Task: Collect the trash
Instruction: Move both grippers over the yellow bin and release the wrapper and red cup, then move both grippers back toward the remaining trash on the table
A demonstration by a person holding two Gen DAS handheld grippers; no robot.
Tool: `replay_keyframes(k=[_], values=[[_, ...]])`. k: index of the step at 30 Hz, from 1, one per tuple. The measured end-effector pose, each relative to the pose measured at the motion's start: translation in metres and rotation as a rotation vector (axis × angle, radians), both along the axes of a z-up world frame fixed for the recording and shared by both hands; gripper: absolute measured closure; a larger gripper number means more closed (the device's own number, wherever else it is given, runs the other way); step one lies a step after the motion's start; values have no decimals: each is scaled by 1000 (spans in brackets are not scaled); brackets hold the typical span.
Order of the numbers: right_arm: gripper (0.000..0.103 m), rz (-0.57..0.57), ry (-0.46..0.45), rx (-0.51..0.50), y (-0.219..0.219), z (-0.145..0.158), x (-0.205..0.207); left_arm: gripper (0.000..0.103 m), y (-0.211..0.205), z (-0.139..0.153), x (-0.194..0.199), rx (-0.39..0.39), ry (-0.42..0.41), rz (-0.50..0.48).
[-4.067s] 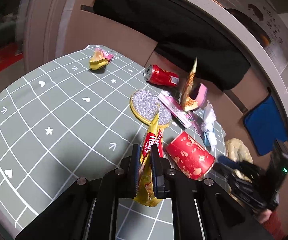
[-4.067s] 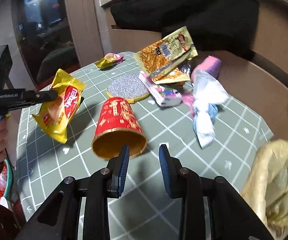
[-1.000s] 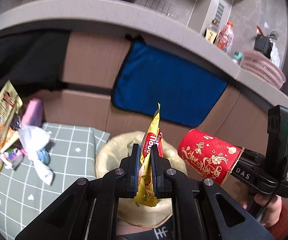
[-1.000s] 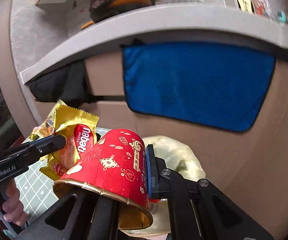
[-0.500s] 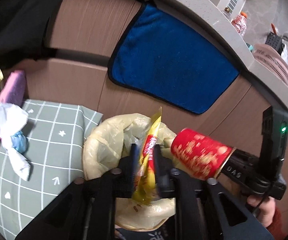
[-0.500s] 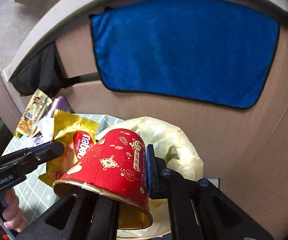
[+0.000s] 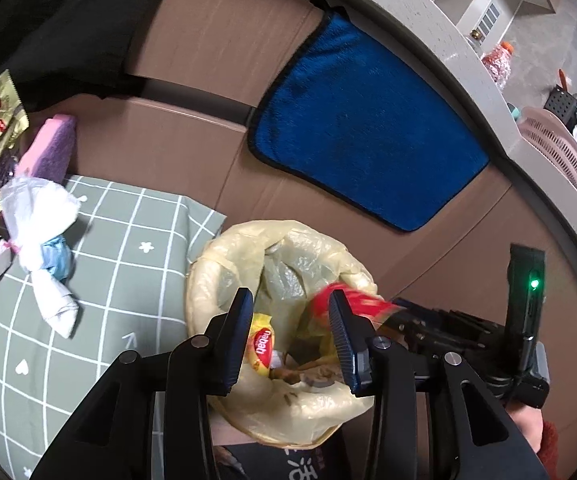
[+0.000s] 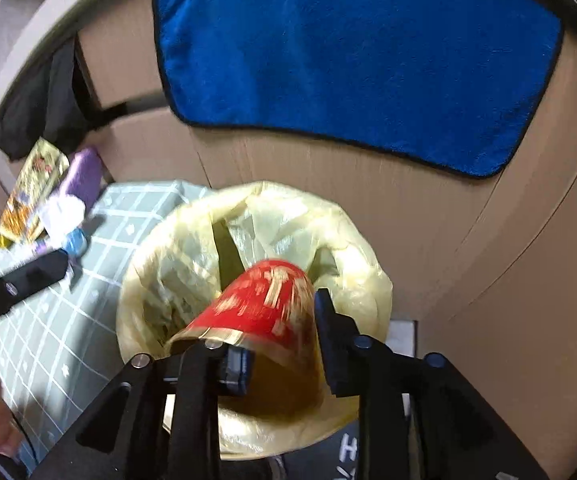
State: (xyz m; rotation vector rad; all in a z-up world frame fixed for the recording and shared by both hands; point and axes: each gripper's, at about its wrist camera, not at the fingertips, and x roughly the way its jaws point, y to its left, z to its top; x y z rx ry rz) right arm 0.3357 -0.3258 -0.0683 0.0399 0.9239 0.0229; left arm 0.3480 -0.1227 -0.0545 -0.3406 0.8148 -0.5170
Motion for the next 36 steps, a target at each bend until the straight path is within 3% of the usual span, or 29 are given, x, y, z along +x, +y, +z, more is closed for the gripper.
replay_keyframes(k=[3,9,18,23,30,36], values=[[75,8,34,-20,4,-5,-1,62,8,2,-5,-12,-3,7],[75,7,-13,23,9,7,-13,62,29,14,-16,-9,-47,44],[75,132,-216,157,53,69,-39,62,84,61,-48,-21,-183,135],[75,238,-367,163,103,115,-55,62,130,92,-73,-36,-247,201],[75,325,-444,134,164,152,-63,61,208,129,-109,-28,-343,336],[75,381,-493,149,208,167,-66,59,277,135,-125,-7,-371,472]])
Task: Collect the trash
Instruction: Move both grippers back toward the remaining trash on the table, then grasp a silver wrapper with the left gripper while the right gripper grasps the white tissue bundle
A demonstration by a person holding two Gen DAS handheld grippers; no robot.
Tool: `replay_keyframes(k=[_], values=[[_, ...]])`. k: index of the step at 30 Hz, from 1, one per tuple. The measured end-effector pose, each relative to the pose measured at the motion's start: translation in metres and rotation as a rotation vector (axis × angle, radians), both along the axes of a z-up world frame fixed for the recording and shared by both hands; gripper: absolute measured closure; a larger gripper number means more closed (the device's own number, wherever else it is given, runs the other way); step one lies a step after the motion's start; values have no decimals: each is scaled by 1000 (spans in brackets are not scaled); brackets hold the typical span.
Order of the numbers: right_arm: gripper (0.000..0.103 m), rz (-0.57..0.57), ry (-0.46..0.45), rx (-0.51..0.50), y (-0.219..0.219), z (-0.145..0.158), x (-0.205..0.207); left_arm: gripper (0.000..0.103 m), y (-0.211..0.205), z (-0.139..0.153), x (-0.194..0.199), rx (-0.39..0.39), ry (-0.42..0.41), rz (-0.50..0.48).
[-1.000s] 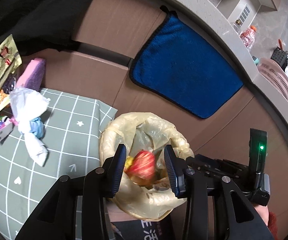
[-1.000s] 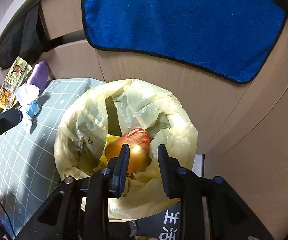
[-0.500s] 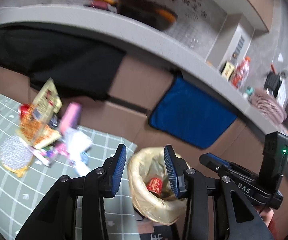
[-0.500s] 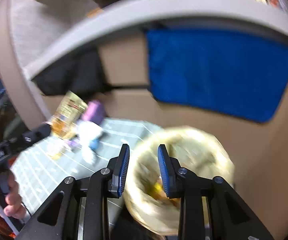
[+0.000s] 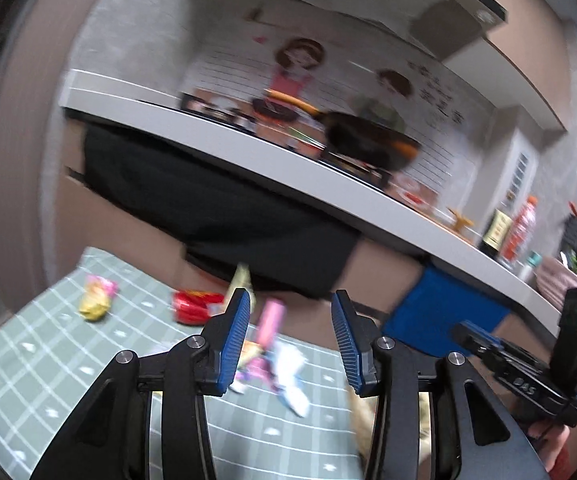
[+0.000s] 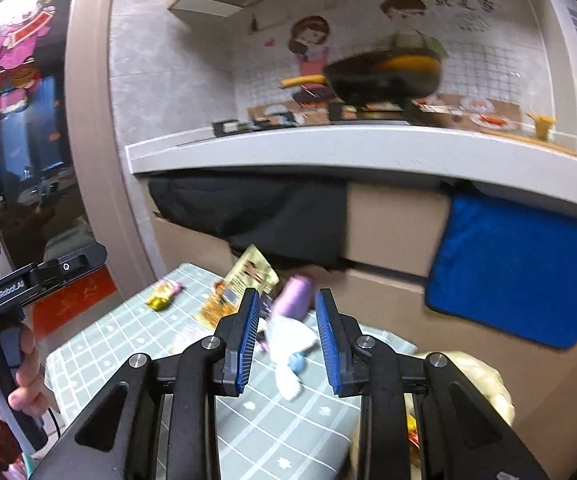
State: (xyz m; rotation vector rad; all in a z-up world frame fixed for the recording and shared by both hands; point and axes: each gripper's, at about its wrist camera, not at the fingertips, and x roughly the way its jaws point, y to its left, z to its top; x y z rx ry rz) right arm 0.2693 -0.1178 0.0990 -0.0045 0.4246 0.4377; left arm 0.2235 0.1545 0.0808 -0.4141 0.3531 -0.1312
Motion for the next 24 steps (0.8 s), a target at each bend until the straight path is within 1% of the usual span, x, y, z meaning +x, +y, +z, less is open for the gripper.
replay_keyframes(k=[4,6,9,12,16,18,21,24], values=[[75,46,6,1,22,-7,9,57,46,-18,5,-9,25,77],[75,69,21,-5,33,-17,17,57,69,-34,13,-21,53,124],[75,92,59,-14,46,-41,33,56,107,-68,33,-73,111,211],[75,97,107,-14,52,-67,49,56,132,-103,55,-94,166,286],[75,96,157,-29,58,-100,66,56,157,-152,97,-81,259,392],[75,94,184,-48,61,-115,72,56,165,-173,118,-89,297,418],[75,99,237,-62,62,-135,81,56,176,-203,156,-117,367,476],[75,96,279,-75,60,-150,88,56,186,-221,178,-169,411,539]])
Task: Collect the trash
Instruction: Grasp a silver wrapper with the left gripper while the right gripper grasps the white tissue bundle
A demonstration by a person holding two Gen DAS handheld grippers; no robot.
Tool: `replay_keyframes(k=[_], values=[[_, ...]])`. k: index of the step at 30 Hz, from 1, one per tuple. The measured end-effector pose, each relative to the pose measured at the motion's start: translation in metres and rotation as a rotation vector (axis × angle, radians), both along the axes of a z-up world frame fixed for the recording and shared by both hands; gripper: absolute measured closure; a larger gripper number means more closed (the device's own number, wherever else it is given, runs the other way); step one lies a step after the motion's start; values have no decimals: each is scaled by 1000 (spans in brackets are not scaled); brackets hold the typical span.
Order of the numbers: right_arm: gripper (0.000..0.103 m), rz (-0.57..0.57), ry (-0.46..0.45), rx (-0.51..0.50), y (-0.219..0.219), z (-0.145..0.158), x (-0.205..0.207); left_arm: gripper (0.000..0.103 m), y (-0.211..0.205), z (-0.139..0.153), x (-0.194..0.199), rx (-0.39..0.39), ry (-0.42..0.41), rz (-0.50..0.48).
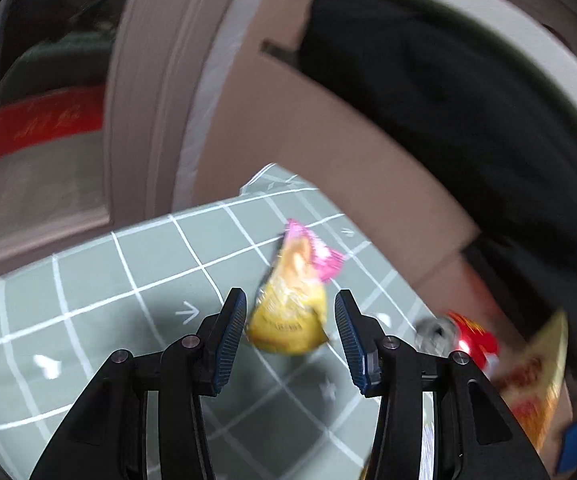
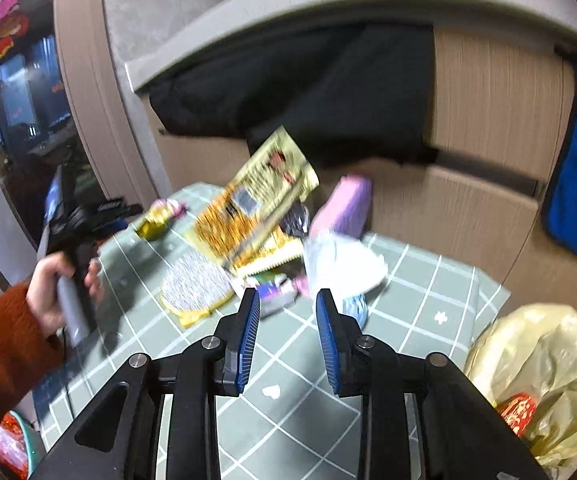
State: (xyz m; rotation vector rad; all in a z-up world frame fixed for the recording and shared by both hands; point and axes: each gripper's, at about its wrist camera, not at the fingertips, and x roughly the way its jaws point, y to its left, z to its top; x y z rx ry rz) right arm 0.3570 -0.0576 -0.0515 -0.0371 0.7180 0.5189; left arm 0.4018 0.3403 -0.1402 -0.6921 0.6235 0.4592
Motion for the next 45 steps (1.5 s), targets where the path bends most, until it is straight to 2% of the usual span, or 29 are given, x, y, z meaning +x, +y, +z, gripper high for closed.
replay_keyframes(k=[3,5,6,7,9,11,15,19,27,33,39,45], values=[[75,6,19,-14,-3,-9,6,57,7,-15,15,-65,39,26],[75,3,21,-22,-7,-13,9,64,6,-20,18,-89,57,21],[75,0,21,-21,-9,-13,10,65,4,-21,18,-85,63,8],[75,-3,23,-20,-11,-14,12,76,1,-20,17,-71,67,-4],[75,-14,24,-16,-16,-15,16,82,-9,-16,14,-38,81,-46],[75,-17,25,-8,-20,-16,20,97,-21,-11,5,-40,67,-96],[75,0,26,-8,-22,-17,29,97,-61,2,-17,-28,70,-259],[75,15,40,-22,-17,-20,42,98,-94,13,-42,-33,66,-371],[68,54,110,-66,-1,-45,70,98,-147,37,-91,-57,25,-532],[63,32,106,-109,8,-63,83,98,-169,41,-101,-24,28,-587],[59,39,103,-171,21,-70,92,98,-179,40,-104,-31,35,-603],[67,33,98,-68,2,-50,78,98,-186,52,-108,14,15,-579]])
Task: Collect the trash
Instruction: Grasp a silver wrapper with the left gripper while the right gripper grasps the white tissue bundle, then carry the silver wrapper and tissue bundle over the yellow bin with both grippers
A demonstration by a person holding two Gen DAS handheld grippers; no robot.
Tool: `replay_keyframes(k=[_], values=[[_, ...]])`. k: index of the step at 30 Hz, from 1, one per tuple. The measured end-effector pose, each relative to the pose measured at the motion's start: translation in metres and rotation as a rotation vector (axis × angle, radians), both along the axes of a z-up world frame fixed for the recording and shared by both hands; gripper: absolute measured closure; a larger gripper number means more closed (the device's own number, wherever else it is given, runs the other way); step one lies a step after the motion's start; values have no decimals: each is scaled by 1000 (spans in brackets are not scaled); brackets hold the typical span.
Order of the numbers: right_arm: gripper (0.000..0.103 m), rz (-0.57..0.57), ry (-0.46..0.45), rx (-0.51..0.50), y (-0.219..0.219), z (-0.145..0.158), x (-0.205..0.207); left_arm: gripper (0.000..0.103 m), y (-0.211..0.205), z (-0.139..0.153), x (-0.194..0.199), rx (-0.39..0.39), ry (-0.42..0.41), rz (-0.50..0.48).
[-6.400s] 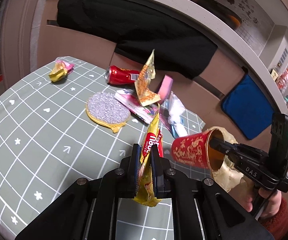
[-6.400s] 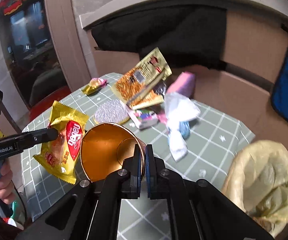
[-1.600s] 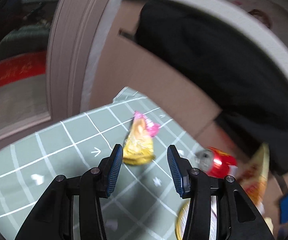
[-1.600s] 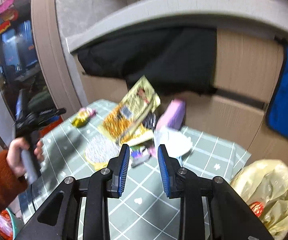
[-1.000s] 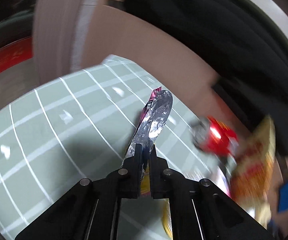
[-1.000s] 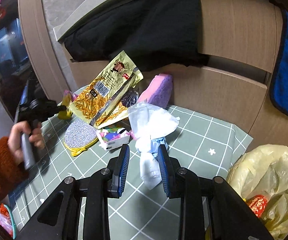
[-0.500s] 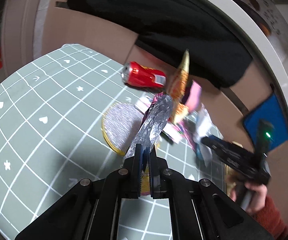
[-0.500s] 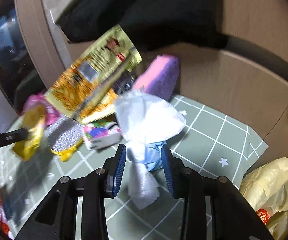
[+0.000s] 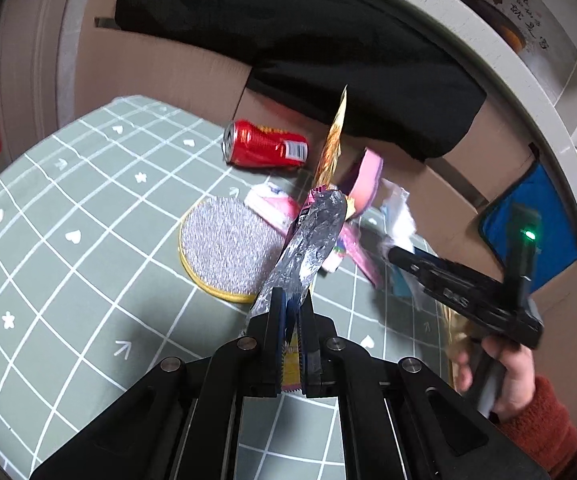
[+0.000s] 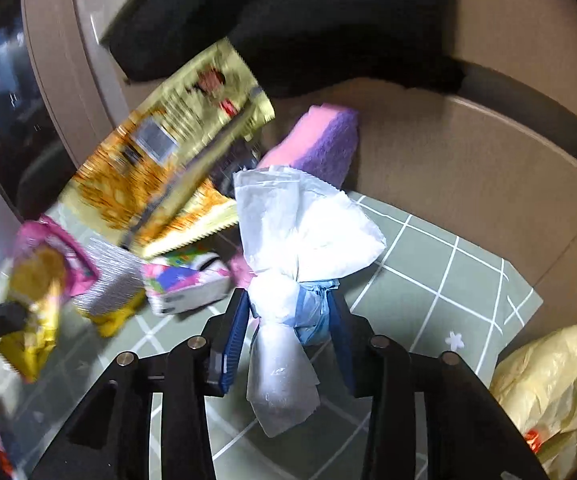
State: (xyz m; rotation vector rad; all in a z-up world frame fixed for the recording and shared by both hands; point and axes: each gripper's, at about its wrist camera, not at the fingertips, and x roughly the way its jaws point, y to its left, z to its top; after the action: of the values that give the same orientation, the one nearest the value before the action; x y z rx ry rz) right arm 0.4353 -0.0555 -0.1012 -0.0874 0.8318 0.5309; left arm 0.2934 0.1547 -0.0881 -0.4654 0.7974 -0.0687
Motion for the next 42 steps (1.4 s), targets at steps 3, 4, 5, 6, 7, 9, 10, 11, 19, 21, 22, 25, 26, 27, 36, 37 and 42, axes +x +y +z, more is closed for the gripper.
replay_keyframes(k=[3,4,5,6,7,9,10,11,19,21,22,25,26,27,36,37,42], values=[[67,7,-39,19,-9,21,-19,98,-8,15,-4,13,-37,3],[67,9,-50,27,-12,29,-26,98,-10,19,-6,19,-47,1],[67,10,-63,36,-15,37,-33,98,-14,26,-8,26,-63,-1],[67,10,-75,45,-18,44,-39,98,-18,33,-10,31,-78,-3],[67,10,-85,53,-21,50,-45,98,-22,39,-10,35,-90,-6],[67,8,-116,76,-30,70,-59,98,-31,54,-15,53,-125,-9],[67,6,-129,85,-35,77,-65,98,-36,62,-17,66,-148,-12],[67,5,-143,94,-40,85,-72,98,-42,71,-20,82,-171,-14],[67,-19,-276,97,-69,133,-115,98,-92,119,-34,155,-289,-55],[67,-29,-299,101,-79,142,-123,98,-105,127,-37,157,-308,-69],[67,-36,-314,100,-85,146,-128,98,-112,132,-37,156,-316,-78],[67,-57,-356,97,-103,156,-139,98,-130,140,-39,143,-329,-101],[67,-65,-369,98,-110,160,-143,98,-137,143,-40,141,-334,-111],[67,-73,-379,99,-116,163,-147,98,-145,145,-40,140,-341,-122],[67,-179,-434,101,-180,177,-180,98,-207,157,-48,110,-399,-208],[67,-194,-435,102,-188,178,-182,98,-214,158,-46,103,-403,-218],[67,-250,-437,95,-215,180,-186,98,-248,153,-35,86,-417,-281]])
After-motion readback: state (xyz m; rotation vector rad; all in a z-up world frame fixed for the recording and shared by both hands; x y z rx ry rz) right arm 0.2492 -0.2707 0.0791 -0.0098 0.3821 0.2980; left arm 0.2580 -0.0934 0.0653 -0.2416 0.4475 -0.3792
